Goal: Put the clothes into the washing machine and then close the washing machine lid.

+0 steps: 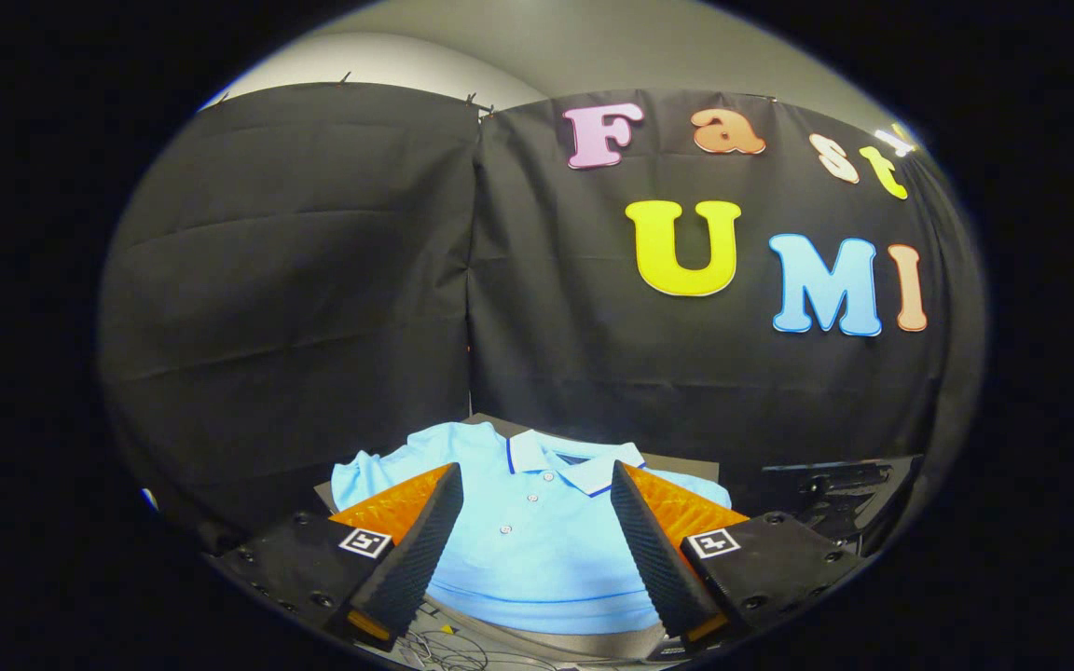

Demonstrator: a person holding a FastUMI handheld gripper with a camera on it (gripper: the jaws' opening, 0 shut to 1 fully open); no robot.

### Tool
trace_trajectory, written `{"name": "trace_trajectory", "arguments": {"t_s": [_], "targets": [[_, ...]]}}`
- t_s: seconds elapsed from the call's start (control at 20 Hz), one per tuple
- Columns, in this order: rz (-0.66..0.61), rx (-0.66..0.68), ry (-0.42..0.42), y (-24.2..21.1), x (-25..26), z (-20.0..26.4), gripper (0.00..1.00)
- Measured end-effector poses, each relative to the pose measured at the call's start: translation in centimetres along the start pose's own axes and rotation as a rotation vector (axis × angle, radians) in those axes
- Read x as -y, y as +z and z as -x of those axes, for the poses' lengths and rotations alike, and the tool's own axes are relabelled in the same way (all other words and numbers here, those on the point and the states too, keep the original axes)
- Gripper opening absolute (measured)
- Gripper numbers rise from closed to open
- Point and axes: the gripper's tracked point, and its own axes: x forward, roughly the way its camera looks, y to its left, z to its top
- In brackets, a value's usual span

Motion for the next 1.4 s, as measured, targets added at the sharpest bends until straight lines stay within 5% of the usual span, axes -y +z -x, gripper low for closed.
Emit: {"name": "trace_trajectory", "arguments": {"t_s": [0.8, 1.4], "targets": [[-0.010, -0.288, 0.042, -4.7, -1.4, -8.1, 0.99], [0.007, -0.456, 0.068, -9.3, -2.1, -9.9, 0.98]]}}
